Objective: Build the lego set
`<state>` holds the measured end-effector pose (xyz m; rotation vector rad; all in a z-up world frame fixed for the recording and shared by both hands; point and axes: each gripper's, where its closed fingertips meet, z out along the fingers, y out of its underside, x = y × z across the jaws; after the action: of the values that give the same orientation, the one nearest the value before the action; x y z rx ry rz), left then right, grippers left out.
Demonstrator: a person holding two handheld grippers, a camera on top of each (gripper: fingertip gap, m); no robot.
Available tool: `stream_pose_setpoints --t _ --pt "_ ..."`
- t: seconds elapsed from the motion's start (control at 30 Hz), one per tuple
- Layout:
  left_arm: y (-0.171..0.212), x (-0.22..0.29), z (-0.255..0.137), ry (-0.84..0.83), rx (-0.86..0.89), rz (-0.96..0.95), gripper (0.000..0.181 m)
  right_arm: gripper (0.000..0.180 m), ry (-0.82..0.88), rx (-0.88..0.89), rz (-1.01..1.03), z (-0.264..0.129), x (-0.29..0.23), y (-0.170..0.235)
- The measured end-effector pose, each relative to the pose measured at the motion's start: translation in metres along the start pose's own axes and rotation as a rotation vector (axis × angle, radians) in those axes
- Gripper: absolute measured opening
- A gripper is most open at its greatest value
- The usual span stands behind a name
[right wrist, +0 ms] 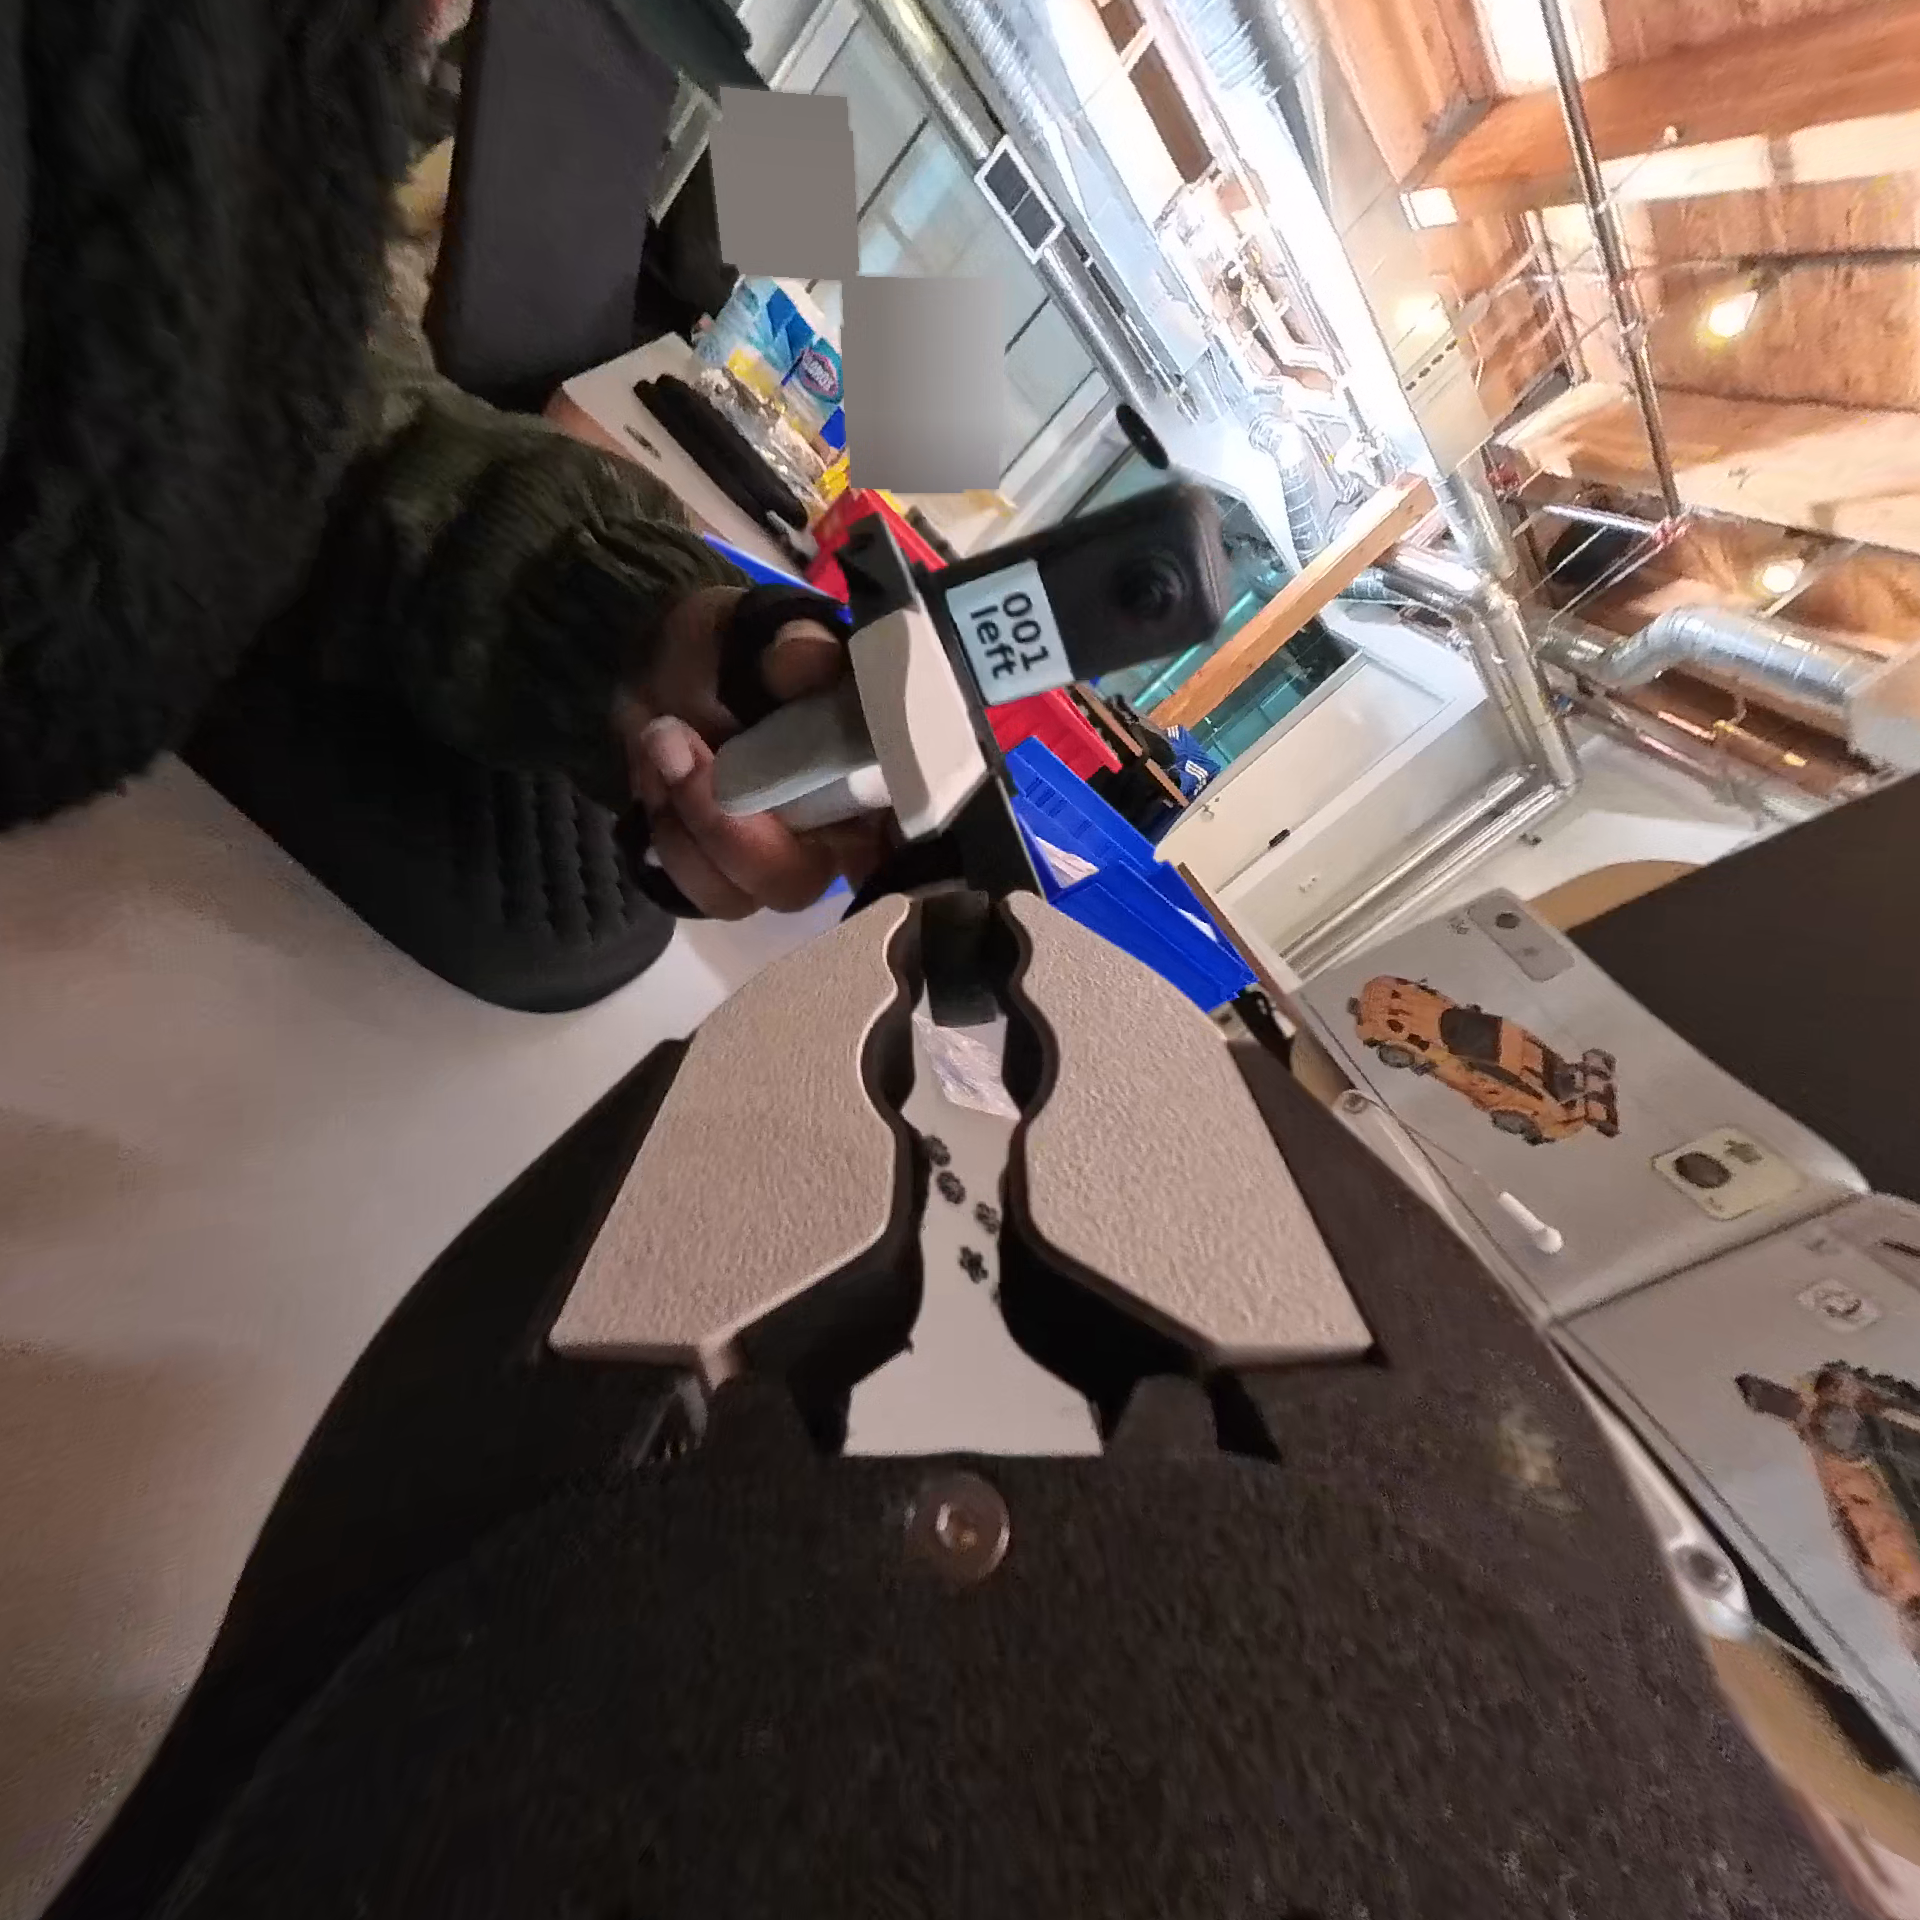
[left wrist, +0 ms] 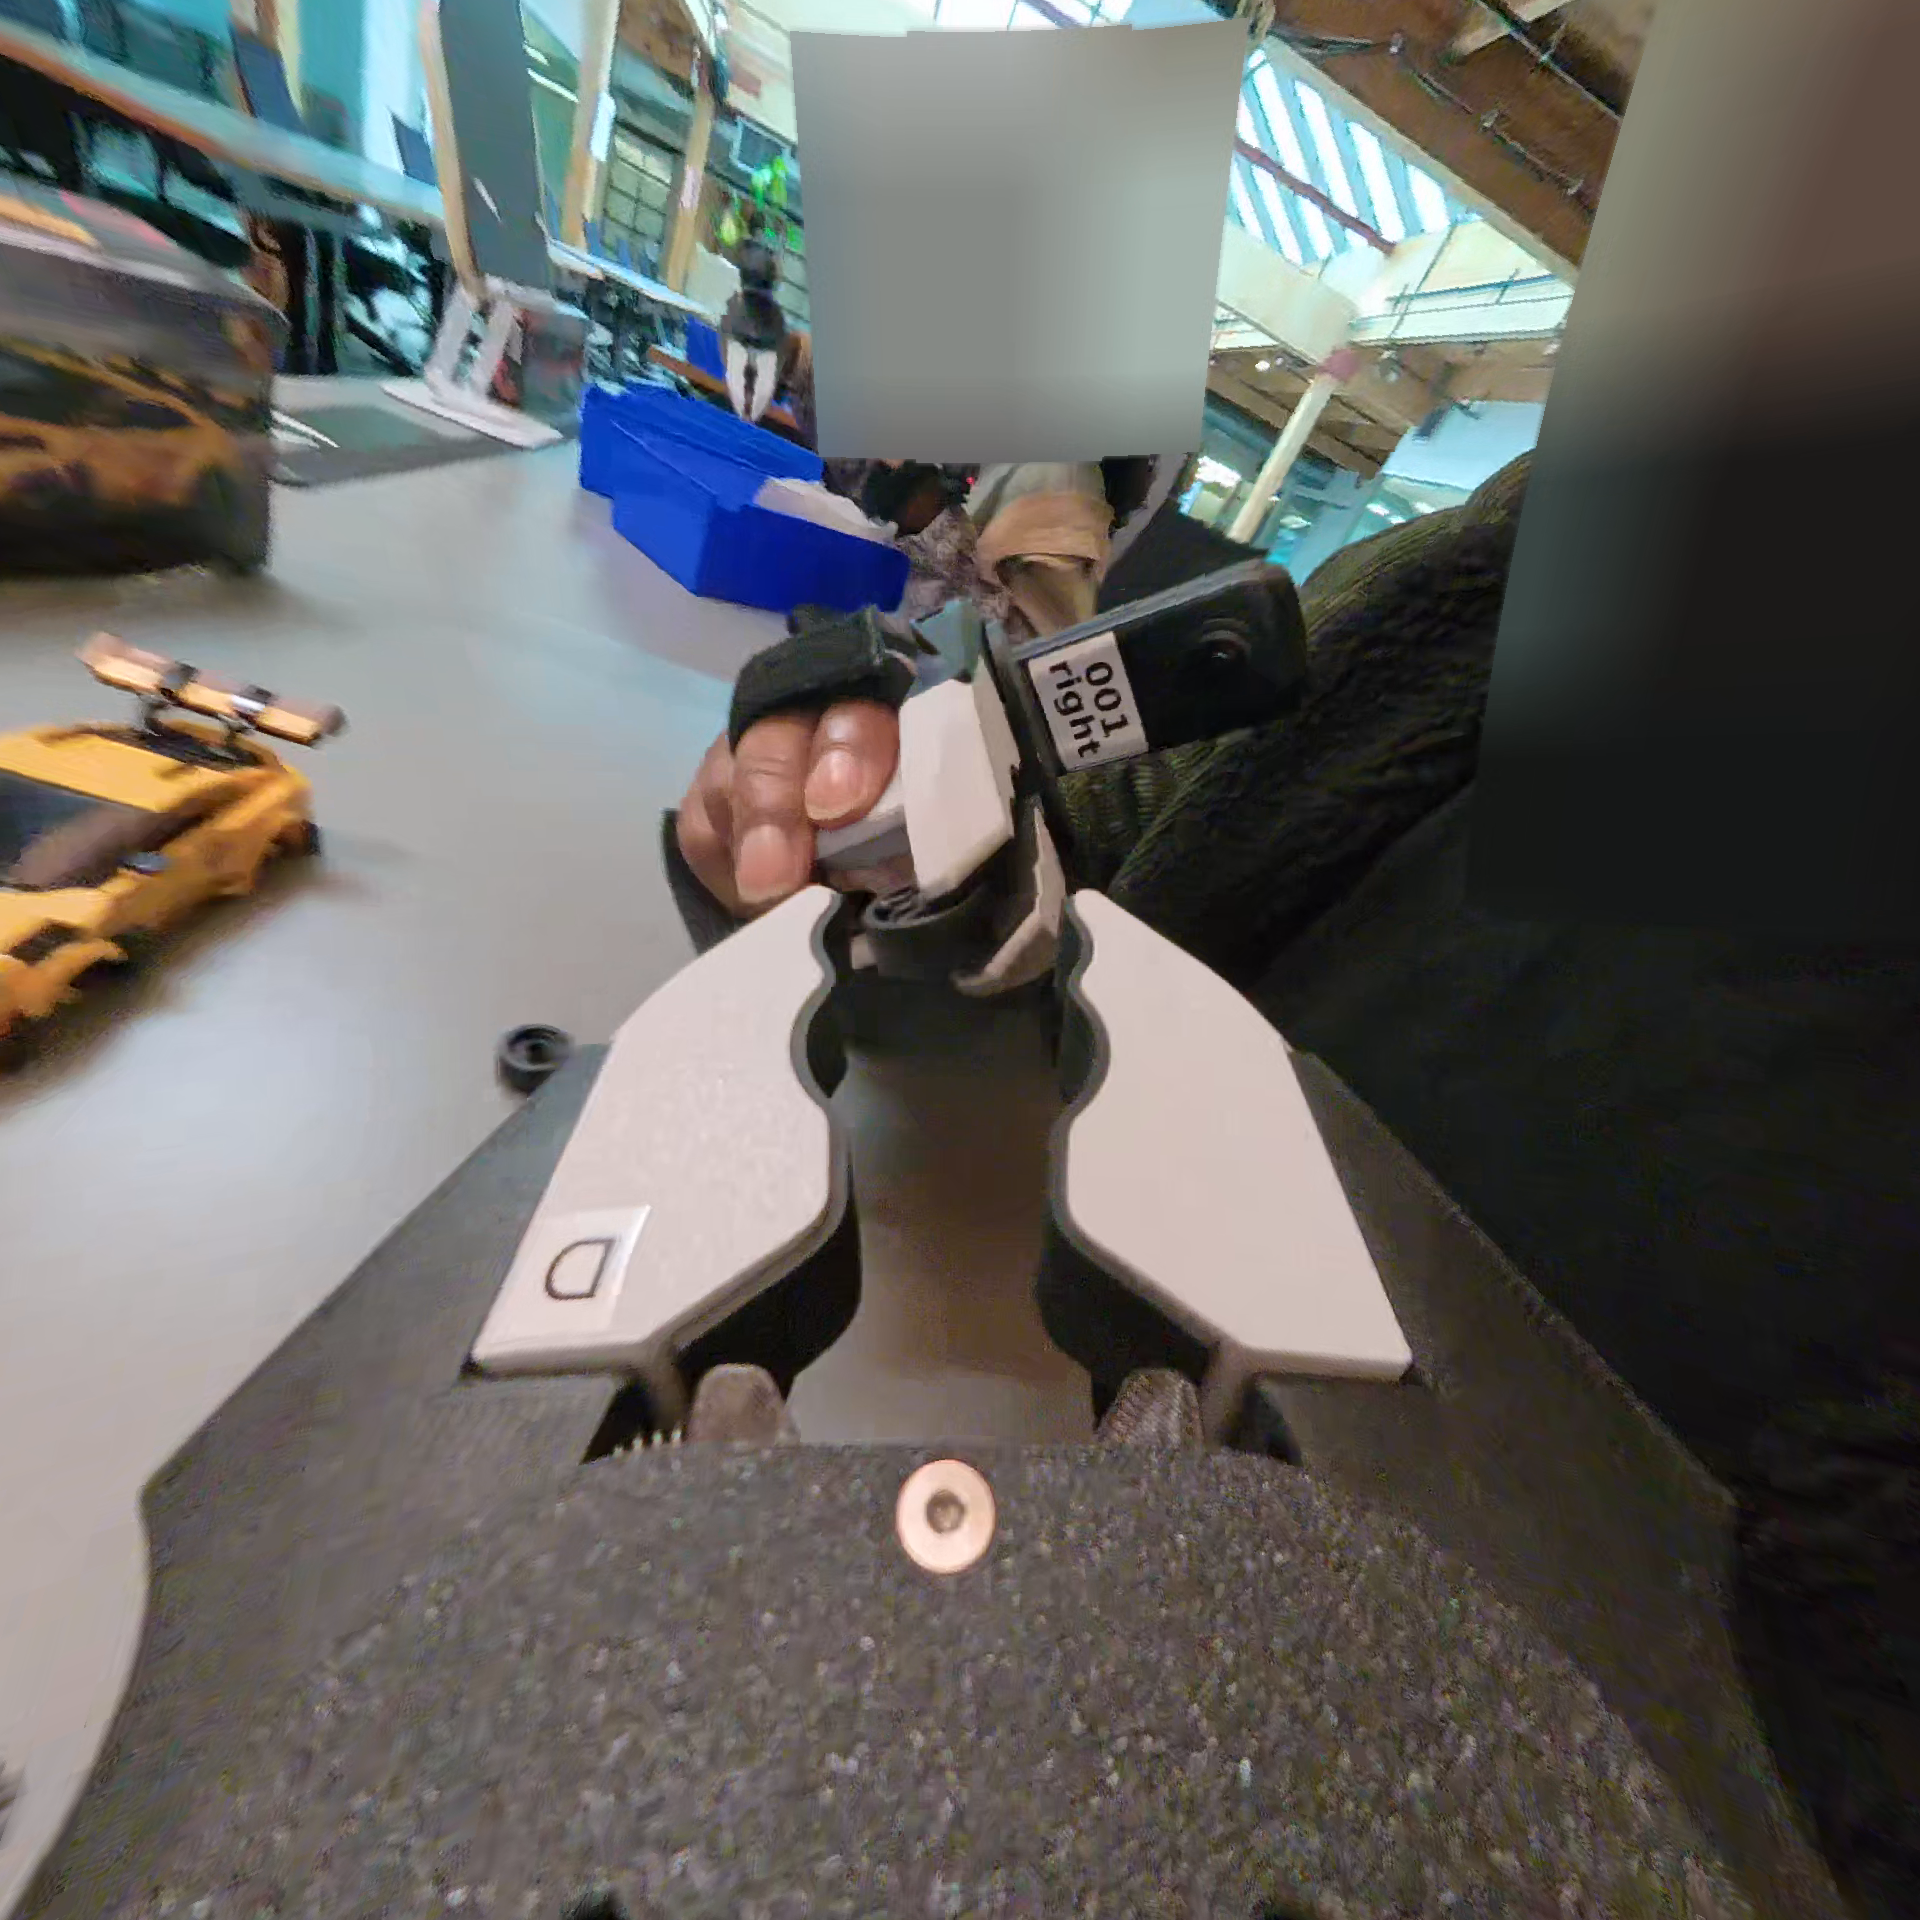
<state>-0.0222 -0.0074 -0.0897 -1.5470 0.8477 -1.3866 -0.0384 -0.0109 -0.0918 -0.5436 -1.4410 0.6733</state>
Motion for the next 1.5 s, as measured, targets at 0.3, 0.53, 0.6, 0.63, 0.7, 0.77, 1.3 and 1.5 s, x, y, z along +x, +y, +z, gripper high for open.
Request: stream_pose_setpoints --t 0.3,0.53,0.6,0.63,0.7,0.77,1.3,1.5 --pt "0.008 -0.012 0.004 -0.026 -0.035 -0.077 0.025 0.027 0.036 -0.045 -0.062 -0.003 0.007 0.008" --pt "-0.004 -0.014 -0.005 -0.135 -0.026 0.087 0.025 0.027 0.045 -0.059 0.018 -0.006 0.015 0.016" --pt "-0.005 -0.014 -0.005 -0.129 -0.02 0.079 0.025 0.026 0.034 -0.063 -0.003 -0.004 0.011 0.016" --pt "-0.005 -0.014 -0.005 -0.126 -0.017 0.071 0.025 0.025 0.028 -0.064 -0.011 -0.003 0.008 0.015" --pt "-0.003 -0.015 -0.004 -0.116 -0.019 0.05 0.025 0.025 0.029 -0.072 -0.032 0.0 0.006 0.015" --pt "-0.001 -0.017 -0.002 -0.12 -0.024 0.04 0.025 0.021 0.044 -0.082 -0.048 0.002 0.006 0.016" --pt "-0.01 -0.024 -0.001 -0.199 0.028 0.037 0.024 0.011 0.223 -0.099 -0.123 0.0 0.026 0.018" --pt "-0.009 -0.028 -0.002 -0.294 -0.012 0.153 0.024 0.012 0.22 -0.111 -0.131 0.001 0.025 0.023"
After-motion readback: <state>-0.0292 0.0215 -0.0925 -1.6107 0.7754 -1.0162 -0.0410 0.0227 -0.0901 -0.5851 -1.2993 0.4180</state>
